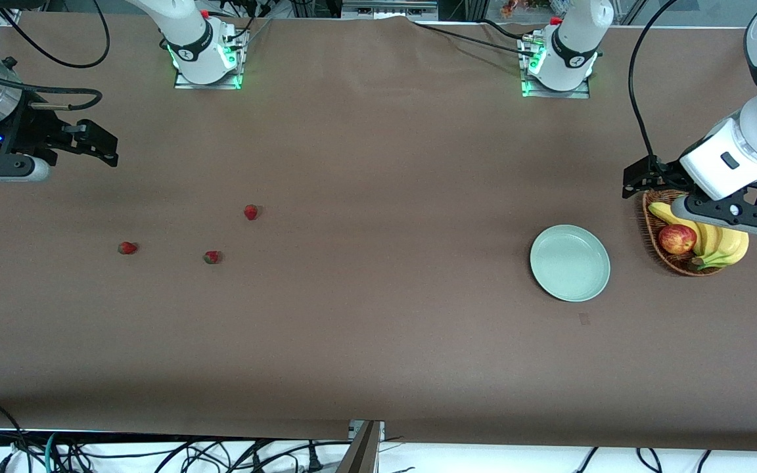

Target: Collect all strawberries into plate

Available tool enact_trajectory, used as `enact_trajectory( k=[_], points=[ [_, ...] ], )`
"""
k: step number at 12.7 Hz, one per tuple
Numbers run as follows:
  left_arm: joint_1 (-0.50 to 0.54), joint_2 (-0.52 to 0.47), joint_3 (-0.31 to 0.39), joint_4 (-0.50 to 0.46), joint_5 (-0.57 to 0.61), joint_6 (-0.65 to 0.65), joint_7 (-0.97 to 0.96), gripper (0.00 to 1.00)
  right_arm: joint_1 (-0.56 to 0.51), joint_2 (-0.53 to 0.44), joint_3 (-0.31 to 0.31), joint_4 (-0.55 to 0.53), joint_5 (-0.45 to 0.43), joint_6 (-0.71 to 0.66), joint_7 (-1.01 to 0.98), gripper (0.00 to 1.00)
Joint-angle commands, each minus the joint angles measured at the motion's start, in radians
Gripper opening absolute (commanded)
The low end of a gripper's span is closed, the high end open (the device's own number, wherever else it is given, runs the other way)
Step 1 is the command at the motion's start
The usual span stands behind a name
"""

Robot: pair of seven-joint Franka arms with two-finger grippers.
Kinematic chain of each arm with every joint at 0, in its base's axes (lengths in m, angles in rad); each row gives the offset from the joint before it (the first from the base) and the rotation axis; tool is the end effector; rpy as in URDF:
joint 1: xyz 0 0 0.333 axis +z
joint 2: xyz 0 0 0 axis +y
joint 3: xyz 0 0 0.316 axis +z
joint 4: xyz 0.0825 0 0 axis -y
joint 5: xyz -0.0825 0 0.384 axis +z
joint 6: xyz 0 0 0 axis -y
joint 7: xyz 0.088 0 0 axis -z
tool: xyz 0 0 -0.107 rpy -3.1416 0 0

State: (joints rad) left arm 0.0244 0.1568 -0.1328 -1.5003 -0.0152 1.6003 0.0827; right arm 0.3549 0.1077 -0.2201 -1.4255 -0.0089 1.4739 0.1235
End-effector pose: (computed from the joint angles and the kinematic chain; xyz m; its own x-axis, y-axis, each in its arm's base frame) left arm 0.5989 -0.0609 0.5703 0.9806 -0.1888 -0.0523 -0.1869 -0.9816 0.0403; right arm 0.5712 0.0841 0.6246 0.9986 0.0102 -0.0522 0.0123 -0.9992 0.0391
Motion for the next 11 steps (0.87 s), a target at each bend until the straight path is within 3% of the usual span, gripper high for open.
enact_trajectory(
  k=[1, 7, 11],
  points=[
    [0.003, 0.010, -0.004, 0.028, -0.005, -0.023, 0.003, 1.00, -0.002, -0.011, 0.004, -0.003, -0.013, -0.001, 0.010, 1.00],
    [0.003, 0.010, -0.005, 0.028, -0.005, -0.025, 0.002, 1.00, -0.014, -0.010, -0.002, -0.003, -0.002, 0.003, 0.019, 1.00],
    [0.000, 0.010, -0.007, 0.029, -0.005, -0.025, 0.002, 1.00, -0.014, 0.134, -0.001, -0.003, 0.003, 0.081, 0.019, 1.00]
  ],
)
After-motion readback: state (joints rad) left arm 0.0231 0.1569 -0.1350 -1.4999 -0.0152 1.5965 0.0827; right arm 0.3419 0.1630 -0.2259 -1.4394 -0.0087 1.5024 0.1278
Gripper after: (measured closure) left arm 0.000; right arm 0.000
